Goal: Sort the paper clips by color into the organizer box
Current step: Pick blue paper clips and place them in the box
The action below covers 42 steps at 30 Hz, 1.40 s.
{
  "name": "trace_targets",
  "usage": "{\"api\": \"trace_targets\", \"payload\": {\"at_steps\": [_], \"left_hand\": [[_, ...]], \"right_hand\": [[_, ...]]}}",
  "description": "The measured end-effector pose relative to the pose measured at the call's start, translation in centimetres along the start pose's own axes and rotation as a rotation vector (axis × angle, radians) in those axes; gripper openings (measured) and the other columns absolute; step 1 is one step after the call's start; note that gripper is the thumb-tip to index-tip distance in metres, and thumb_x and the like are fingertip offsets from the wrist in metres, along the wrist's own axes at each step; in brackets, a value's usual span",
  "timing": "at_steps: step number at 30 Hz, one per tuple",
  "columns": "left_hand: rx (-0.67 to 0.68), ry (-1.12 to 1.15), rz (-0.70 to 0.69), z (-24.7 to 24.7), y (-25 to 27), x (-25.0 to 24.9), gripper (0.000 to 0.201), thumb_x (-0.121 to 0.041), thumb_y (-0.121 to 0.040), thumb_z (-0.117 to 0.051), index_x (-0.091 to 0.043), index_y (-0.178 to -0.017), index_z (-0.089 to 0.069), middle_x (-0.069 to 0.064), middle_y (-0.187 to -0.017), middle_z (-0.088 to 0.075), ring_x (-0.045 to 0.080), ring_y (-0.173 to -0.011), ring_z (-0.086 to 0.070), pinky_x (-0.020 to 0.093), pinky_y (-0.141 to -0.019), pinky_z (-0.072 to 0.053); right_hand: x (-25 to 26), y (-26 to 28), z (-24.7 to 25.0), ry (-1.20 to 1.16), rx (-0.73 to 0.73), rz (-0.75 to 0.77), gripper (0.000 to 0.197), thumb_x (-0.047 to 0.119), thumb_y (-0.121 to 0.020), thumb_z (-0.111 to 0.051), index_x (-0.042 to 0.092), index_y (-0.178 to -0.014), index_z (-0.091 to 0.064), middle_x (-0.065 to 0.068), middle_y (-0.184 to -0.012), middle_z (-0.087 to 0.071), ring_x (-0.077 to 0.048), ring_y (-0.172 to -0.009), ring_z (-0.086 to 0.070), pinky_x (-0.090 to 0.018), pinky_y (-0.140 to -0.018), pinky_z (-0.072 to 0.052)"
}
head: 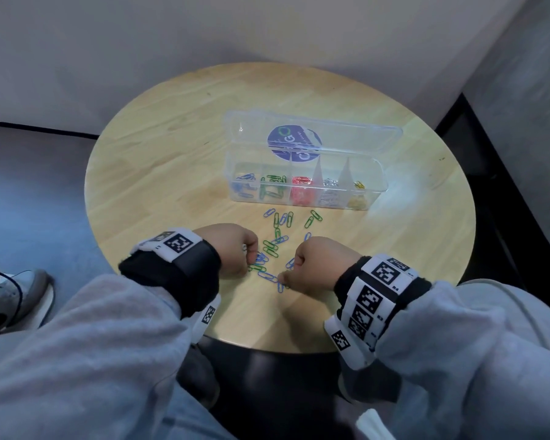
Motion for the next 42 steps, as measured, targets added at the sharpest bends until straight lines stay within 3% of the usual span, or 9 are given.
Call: {"api": "trace_targets", "payload": {"at_steps": [9,14,17,19,22,25,29,35,42], "left_hand": [[-0.007,-0.076,-0.107,-0.3,-0.4,-0.5,0.019,-0.014,-0.079,-0.057,-0.032,-0.082,-0.055,-0.008,-0.069,-0.044,0.018,-0.076,-0.047,0.021,-0.05,-0.029],[0.005,-0.081,-0.163,-0.4,-0.4,-0.9,0.022,-0.013,-0.077,-0.056,-0.032,-0.087,-0.057,-0.007,-0.071,-0.045,0.018,-0.075,-0.046,0.022,-0.05,-0.029],[0.03,-0.088,-0.194,-0.5,-0.4,-1.1,0.023,-0.012,-0.077,-0.057,-0.031,-0.091,-0.059,-0.006,-0.079,-0.049,0.019,-0.077,-0.047,0.026,-0.058,-0.033],[0.029,-0.1,-0.193,-0.5,-0.5,-1.1,0.021,-0.014,-0.078,-0.057,-0.029,-0.092,-0.06,-0.007,-0.081,-0.05,0.019,-0.079,-0.048,0.025,-0.063,-0.035],[0.034,-0.086,-0.18,-0.5,-0.6,-0.8,0.015,-0.015,-0.078,-0.059,-0.028,-0.084,-0.058,-0.008,-0.074,-0.051,0.018,-0.079,-0.049,0.023,-0.056,-0.034],[0.017,-0.071,-0.158,-0.6,-0.8,-0.2,0.013,-0.018,-0.075,-0.062,-0.029,-0.077,-0.055,-0.008,-0.074,-0.054,0.019,-0.08,-0.053,0.023,-0.06,-0.037],[-0.01,-0.101,-0.124,-0.4,-0.9,0.5,0.012,-0.023,-0.075,-0.066,-0.029,-0.078,-0.056,-0.011,-0.068,-0.046,0.016,-0.078,-0.049,0.019,-0.051,-0.028],[0.01,-0.095,-0.127,-0.1,-1.1,1.1,0.017,-0.022,-0.074,-0.068,-0.03,-0.08,-0.054,-0.007,-0.076,-0.049,0.018,-0.078,-0.05,0.024,-0.059,-0.033],[0.009,-0.111,-0.078,-0.3,-1.2,1.6,0.013,-0.021,-0.075,-0.066,-0.031,-0.078,-0.057,-0.009,-0.066,-0.047,0.016,-0.074,-0.05,0.023,-0.064,-0.035]], "right_hand": [[0.9,-0.5,-0.2,0.056,0.025,0.035,0.017,0.029,-0.083,-0.063,0.012,-0.085,-0.064,-0.007,-0.087,-0.066,-0.022,-0.077,-0.057,-0.026,-0.067,-0.044],[0.6,-0.1,0.2,0.024,0.021,0.039,0.025,0.025,-0.086,-0.061,0.006,-0.1,-0.068,-0.009,-0.103,-0.068,-0.025,-0.095,-0.063,-0.029,-0.078,-0.05],[0.4,-0.1,0.5,0.025,-0.01,0.017,0.022,0.019,-0.085,-0.058,0.01,-0.102,-0.067,-0.007,-0.106,-0.067,-0.025,-0.098,-0.062,-0.031,-0.082,-0.052],[0.3,-0.1,0.7,0.031,-0.037,0.012,0.022,0.016,-0.082,-0.057,0.011,-0.102,-0.067,-0.005,-0.106,-0.065,-0.024,-0.097,-0.062,-0.029,-0.079,-0.051],[0.2,0.2,0.7,0.024,-0.042,0.024,0.02,0.018,-0.08,-0.06,0.013,-0.097,-0.066,-0.004,-0.102,-0.065,-0.023,-0.093,-0.062,-0.028,-0.072,-0.049],[0.5,0.3,0.6,0.035,-0.026,0.05,0.018,0.024,-0.081,-0.063,0.013,-0.095,-0.065,-0.004,-0.098,-0.066,-0.023,-0.092,-0.062,-0.027,-0.068,-0.045],[0.8,-0.1,0.3,0.063,-0.012,0.051,0.017,0.02,-0.08,-0.061,0.011,-0.094,-0.066,-0.005,-0.095,-0.069,-0.024,-0.087,-0.065,-0.028,-0.068,-0.048],[0.9,-0.1,0.2,0.118,0.003,0.051,0.007,0.017,-0.074,-0.057,0.016,-0.08,-0.06,-0.001,-0.078,-0.061,-0.022,-0.071,-0.059,-0.023,-0.06,-0.047],[0.6,0.2,0.3,0.106,0.025,0.057,0.017,0.016,-0.073,-0.058,0.011,-0.088,-0.066,-0.004,-0.08,-0.061,-0.022,-0.072,-0.058,-0.02,-0.053,-0.039]]}}
Point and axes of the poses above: each hand's wrist, its own y-axis away from the middle knuckle, its own z-axis out of the back of the hand, x = y × z, the point moved 3 cm from there along -y, towards the middle knuckle
